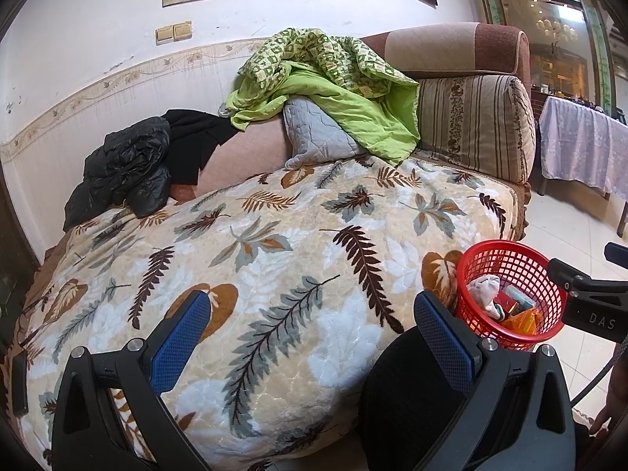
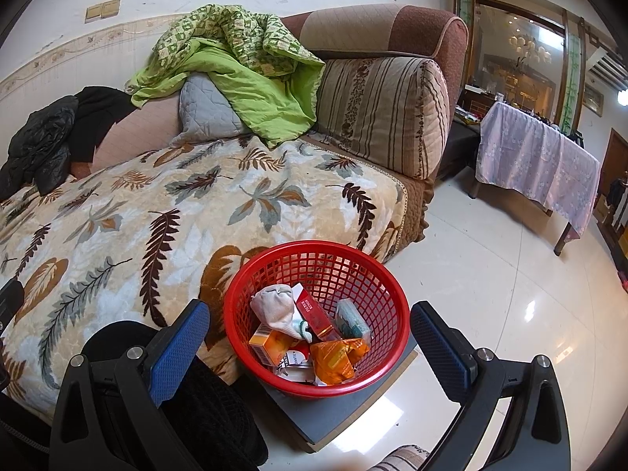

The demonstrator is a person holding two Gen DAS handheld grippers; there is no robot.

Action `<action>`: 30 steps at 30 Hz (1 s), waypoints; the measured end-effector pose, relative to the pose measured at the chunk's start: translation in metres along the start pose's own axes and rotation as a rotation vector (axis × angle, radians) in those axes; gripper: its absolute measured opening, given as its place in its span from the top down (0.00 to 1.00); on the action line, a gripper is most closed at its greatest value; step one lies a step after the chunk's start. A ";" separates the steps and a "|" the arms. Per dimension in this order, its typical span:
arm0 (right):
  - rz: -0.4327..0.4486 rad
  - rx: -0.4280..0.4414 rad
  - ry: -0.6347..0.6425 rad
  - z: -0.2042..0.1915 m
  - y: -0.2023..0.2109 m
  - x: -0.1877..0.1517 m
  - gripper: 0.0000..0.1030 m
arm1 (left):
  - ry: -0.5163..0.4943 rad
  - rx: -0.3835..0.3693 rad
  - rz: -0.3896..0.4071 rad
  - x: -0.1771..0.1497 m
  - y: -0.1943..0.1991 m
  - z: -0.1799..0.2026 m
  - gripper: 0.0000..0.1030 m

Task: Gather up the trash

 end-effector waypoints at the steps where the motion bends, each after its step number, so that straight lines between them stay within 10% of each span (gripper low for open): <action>1: 0.001 0.000 0.000 0.000 0.000 0.001 0.00 | 0.000 0.001 0.000 0.000 0.000 0.000 0.00; 16: 0.030 0.103 0.073 -0.033 0.004 0.016 0.00 | 0.057 0.019 -0.029 -0.003 -0.005 -0.021 0.00; 30: -0.094 0.380 0.379 -0.278 -0.053 0.048 0.00 | 0.529 0.329 -0.292 -0.076 -0.051 -0.238 0.00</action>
Point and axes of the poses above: each gripper's, at about its wrist camera, not at the fingertips, and y roughly against the way its jaws point, z to its right, x to its top, the point moved 9 cm from there along -y, roughly the way its jaws point, and after that the axes turned 9 degrees about -x, right-handed, at the moved point
